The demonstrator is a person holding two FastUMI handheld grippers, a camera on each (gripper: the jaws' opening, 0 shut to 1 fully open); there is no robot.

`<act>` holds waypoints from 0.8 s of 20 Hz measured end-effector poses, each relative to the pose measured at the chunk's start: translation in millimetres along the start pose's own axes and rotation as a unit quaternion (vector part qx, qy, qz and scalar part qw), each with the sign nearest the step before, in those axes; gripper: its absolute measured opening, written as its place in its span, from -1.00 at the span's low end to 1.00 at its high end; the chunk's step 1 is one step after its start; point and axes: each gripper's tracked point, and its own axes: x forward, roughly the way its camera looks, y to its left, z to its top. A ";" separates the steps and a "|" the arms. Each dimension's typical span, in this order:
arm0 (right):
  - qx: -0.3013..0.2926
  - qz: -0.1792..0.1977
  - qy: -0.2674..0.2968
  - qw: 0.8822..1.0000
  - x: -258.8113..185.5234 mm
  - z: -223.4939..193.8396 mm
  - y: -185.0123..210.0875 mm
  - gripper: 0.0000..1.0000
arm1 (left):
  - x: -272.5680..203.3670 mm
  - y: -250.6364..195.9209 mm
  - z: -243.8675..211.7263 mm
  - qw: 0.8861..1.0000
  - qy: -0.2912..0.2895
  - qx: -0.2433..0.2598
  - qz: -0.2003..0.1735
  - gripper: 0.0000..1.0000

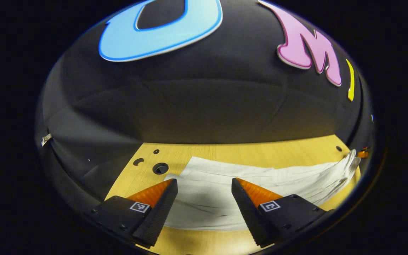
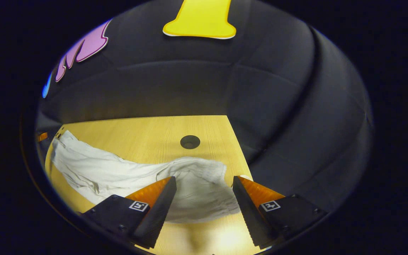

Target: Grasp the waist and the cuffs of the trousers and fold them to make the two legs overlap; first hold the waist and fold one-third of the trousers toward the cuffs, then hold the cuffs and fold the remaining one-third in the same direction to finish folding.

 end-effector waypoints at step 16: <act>0.261 -0.110 -0.031 0.958 17.6 -39.0 -46.1 0.98 | -140.2 -26.6 17.5 0.997 -0.038 -0.059 0.013 0.91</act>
